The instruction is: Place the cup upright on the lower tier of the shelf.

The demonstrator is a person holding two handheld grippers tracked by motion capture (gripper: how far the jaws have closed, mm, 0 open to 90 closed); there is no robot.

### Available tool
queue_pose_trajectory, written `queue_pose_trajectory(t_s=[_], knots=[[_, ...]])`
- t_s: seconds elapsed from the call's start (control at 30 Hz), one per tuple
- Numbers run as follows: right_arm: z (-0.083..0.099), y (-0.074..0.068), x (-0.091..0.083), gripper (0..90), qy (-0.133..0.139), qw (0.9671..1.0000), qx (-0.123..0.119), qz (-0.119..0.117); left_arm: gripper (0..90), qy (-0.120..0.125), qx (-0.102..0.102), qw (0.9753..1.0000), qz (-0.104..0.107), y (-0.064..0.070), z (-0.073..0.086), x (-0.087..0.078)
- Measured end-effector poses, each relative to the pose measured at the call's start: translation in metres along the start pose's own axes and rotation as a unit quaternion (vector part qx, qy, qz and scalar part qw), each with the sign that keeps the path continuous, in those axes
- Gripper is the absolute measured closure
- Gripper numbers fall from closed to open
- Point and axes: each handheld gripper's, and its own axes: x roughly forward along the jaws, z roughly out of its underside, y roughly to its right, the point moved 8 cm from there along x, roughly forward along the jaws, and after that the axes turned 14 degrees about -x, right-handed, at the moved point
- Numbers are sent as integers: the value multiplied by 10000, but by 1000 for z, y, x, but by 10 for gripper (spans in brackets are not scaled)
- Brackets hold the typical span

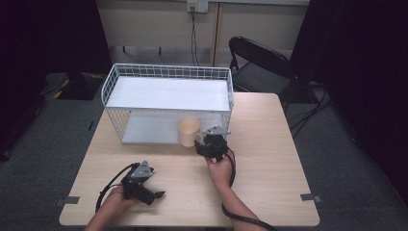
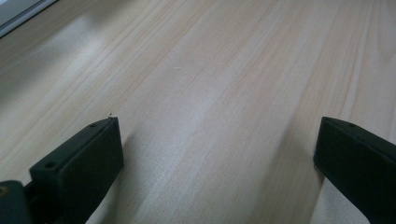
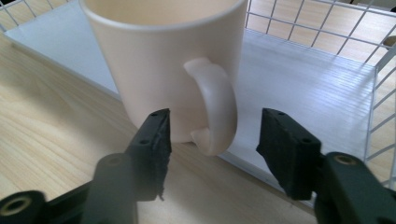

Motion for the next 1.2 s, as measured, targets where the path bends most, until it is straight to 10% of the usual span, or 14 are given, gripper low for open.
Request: queue_pose_trajectory(t_s=[0.43, 0.93, 1.2], knots=[[-7, -10, 6, 329, 25, 9998, 17, -173, 10, -4, 1, 10000, 0, 0, 0, 0], [-13, -11, 6, 774, 106, 9995, 184, -244, 10, -2, 0, 10000, 1, 0, 0, 0], [-12, -6, 5, 790, 76, 9997, 206, -95, 10, -2, 1, 10000, 1, 0, 0, 0]])
